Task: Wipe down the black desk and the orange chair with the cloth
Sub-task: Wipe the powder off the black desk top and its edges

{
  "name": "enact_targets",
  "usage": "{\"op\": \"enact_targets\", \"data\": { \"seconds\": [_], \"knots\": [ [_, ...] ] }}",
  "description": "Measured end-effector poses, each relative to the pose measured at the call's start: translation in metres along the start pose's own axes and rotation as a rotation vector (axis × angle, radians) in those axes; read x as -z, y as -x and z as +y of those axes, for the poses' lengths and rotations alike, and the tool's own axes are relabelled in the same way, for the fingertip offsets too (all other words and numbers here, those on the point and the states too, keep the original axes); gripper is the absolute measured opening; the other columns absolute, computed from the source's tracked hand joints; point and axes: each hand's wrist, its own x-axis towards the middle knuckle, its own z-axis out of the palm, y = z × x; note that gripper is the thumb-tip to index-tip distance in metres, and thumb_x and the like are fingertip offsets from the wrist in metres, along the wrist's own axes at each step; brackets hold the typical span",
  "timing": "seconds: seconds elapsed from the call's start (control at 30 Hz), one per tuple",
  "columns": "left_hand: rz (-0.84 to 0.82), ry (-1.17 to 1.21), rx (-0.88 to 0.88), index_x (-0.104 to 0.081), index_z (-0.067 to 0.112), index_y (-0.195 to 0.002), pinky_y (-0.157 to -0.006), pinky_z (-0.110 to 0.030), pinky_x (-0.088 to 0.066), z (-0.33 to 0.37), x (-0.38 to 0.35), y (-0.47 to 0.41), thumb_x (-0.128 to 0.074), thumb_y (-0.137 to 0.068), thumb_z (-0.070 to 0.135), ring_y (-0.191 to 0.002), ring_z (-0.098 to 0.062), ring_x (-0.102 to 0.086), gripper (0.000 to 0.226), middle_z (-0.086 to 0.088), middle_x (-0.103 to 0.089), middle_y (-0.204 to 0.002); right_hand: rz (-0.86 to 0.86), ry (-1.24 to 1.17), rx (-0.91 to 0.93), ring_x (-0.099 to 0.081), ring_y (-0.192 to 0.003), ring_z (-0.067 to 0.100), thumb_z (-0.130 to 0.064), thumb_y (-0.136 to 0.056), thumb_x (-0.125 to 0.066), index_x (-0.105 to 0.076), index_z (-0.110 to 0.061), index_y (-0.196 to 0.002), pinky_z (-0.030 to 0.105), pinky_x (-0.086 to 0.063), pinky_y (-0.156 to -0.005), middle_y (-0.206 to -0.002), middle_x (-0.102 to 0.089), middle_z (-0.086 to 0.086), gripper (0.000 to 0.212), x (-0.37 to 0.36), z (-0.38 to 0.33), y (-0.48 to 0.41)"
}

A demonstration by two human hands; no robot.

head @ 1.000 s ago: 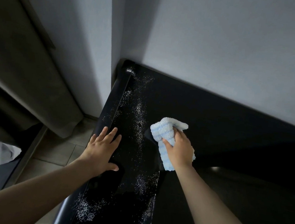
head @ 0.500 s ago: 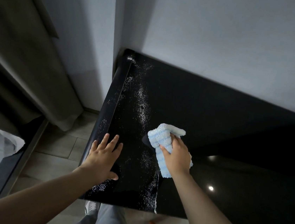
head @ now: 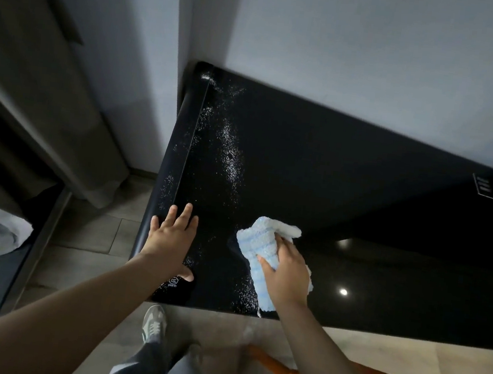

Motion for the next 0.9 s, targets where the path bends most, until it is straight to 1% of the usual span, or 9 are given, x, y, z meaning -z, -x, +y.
{"op": "enact_targets", "data": {
  "seconds": [0.13, 0.23, 0.4, 0.53, 0.6, 0.7, 0.8, 0.9],
  "knots": [
    [0.009, 0.002, -0.002, 0.005, 0.014, -0.152, -0.118, -0.055, -0.007, 0.0, -0.001, 0.0, -0.079, -0.064, 0.056, -0.146, -0.033, 0.014, 0.129, -0.007, 0.023, -0.158, -0.003, 0.004, -0.008, -0.052, -0.126, 0.017, -0.038, -0.091, -0.062, -0.052, -0.015, -0.137, 0.035, -0.041, -0.106, -0.136, -0.056, 0.001, 0.052, -0.002, 0.002, 0.015],
    [0.008, -0.004, 0.0, 0.005, 0.014, -0.152, -0.118, -0.055, -0.007, 0.0, 0.0, 0.001, -0.079, -0.064, 0.055, -0.146, -0.033, 0.014, 0.129, -0.007, 0.023, -0.158, 0.0, 0.005, -0.013, -0.051, -0.126, 0.015, -0.037, -0.092, -0.061, -0.052, -0.015, -0.137, 0.031, -0.039, -0.107, -0.136, -0.056, 0.001, 0.051, -0.003, 0.004, 0.03],
    [0.012, -0.013, 0.005, 0.003, 0.014, -0.153, -0.118, -0.056, -0.009, 0.002, 0.002, 0.002, -0.08, -0.063, 0.054, -0.146, -0.034, 0.012, 0.129, -0.007, 0.021, -0.158, 0.014, -0.025, -0.01, -0.05, -0.128, 0.014, -0.036, -0.09, -0.065, -0.053, -0.016, -0.137, 0.029, -0.04, -0.107, -0.136, -0.056, -0.001, 0.053, -0.006, 0.008, 0.057],
    [0.007, -0.02, 0.019, 0.003, 0.014, -0.153, -0.118, -0.055, -0.01, 0.004, 0.003, 0.004, -0.081, -0.062, 0.054, -0.147, -0.033, 0.01, 0.13, -0.006, 0.02, -0.159, 0.003, -0.019, 0.009, -0.047, -0.13, 0.01, -0.036, -0.089, -0.065, -0.052, -0.019, -0.138, 0.022, -0.032, -0.108, -0.137, -0.055, -0.005, 0.053, -0.01, 0.015, 0.079],
    [0.01, -0.027, 0.028, 0.002, 0.015, -0.153, -0.118, -0.055, -0.012, 0.005, 0.002, 0.004, -0.081, -0.062, 0.055, -0.147, -0.032, 0.009, 0.13, -0.005, 0.02, -0.159, 0.007, -0.045, 0.02, -0.049, -0.127, 0.011, -0.033, -0.089, -0.066, -0.053, -0.019, -0.137, 0.019, -0.031, -0.107, -0.136, -0.056, -0.005, 0.051, -0.01, 0.017, 0.089],
    [0.02, -0.045, 0.027, 0.002, 0.015, -0.153, -0.118, -0.054, -0.012, 0.005, 0.002, 0.003, -0.081, -0.062, 0.056, -0.147, -0.032, 0.008, 0.13, -0.005, 0.019, -0.159, 0.014, -0.097, 0.019, -0.05, -0.126, 0.012, -0.03, -0.089, -0.066, -0.054, -0.019, -0.137, 0.023, -0.036, -0.107, -0.136, -0.056, -0.005, 0.05, -0.01, 0.02, 0.103],
    [0.039, -0.033, 0.017, 0.0, 0.016, -0.154, -0.117, -0.055, -0.012, 0.004, 0.0, 0.004, -0.081, -0.061, 0.056, -0.147, -0.032, 0.008, 0.13, -0.005, 0.017, -0.16, -0.015, -0.12, 0.013, -0.048, -0.128, 0.01, -0.032, -0.091, -0.062, -0.053, -0.021, -0.138, 0.029, -0.04, -0.107, -0.137, -0.055, -0.007, 0.049, -0.011, 0.023, 0.116],
    [0.053, -0.033, 0.01, -0.001, 0.016, -0.154, -0.117, -0.055, -0.013, 0.002, -0.002, 0.004, -0.082, -0.059, 0.056, -0.147, -0.033, 0.006, 0.13, -0.005, 0.015, -0.16, -0.04, -0.145, 0.013, -0.049, -0.126, 0.009, -0.032, -0.093, -0.059, -0.052, -0.021, -0.138, 0.029, -0.042, -0.104, -0.136, -0.055, -0.008, 0.046, -0.009, 0.024, 0.126]
  ]
}}
